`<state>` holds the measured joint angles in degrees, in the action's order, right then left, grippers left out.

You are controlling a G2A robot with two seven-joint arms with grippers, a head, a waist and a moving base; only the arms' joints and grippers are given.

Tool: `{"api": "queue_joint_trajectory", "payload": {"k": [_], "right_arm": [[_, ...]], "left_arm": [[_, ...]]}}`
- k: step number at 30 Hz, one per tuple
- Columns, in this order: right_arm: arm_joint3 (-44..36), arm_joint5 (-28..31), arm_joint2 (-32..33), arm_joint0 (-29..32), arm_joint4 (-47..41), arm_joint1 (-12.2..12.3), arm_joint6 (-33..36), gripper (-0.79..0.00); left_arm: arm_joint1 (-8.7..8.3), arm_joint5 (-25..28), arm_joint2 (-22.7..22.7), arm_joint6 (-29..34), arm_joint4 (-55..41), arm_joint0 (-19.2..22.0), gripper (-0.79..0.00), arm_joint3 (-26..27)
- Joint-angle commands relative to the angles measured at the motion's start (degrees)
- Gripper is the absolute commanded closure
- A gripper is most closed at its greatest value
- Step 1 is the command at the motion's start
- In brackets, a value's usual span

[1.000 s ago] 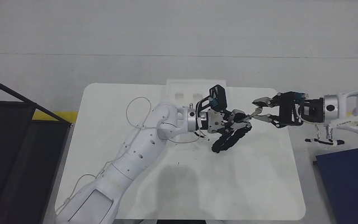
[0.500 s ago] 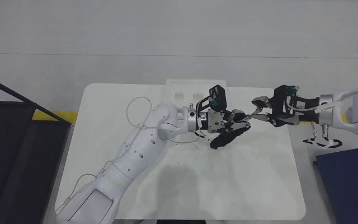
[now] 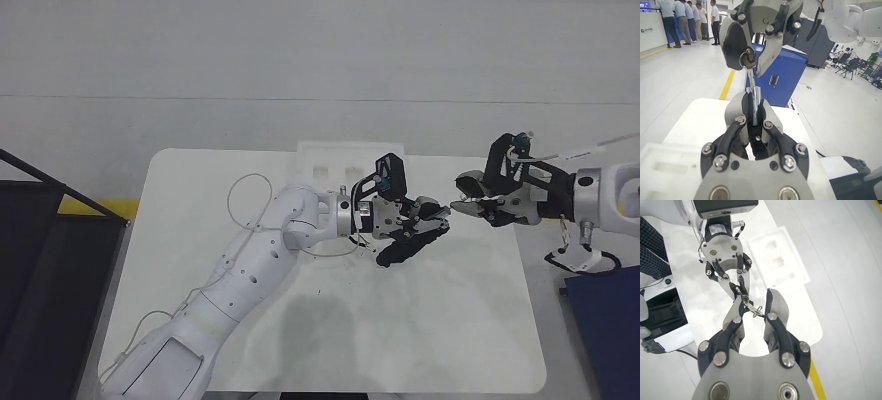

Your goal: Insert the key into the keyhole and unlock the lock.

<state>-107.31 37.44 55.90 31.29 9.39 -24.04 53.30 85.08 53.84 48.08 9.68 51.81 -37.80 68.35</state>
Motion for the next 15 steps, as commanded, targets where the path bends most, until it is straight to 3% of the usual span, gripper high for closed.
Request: {"api": "queue_joint_trajectory", "payload": {"k": [1, 10, 12, 13, 15], "right_arm": [[0.5, -0.2, 0.9, 0.3, -0.7, 0.2, -0.4, -0.785], [3.6, 6.5, 3.8, 4.1, 0.5, 0.6, -8.4, -0.779], [4.1, 7.2, 3.9, 5.1, 0.4, 0.6, -9.9, -0.56], [4.2, 7.4, 3.9, 5.5, 0.2, 0.6, -10.3, -0.385], [3.8, 7.7, 4.0, 5.8, 0.2, 0.5, -9.9, -0.305]], "left_arm": [[-0.01, 0.0, 0.0, 0.0, 0.0, 0.0, 0.0, 0.0], [-0.03, 0.4, -0.1, 0.0, -0.3, 0.0, 0.0, -0.1], [-0.02, 0.5, -0.2, 0.0, -0.3, 0.0, 0.0, -0.1], [-0.02, 0.6, -0.2, 0.0, -0.3, 0.0, 0.0, -0.1], [-0.03, 0.6, -0.1, -0.1, -0.3, 0.1, 0.0, -0.2]]}}
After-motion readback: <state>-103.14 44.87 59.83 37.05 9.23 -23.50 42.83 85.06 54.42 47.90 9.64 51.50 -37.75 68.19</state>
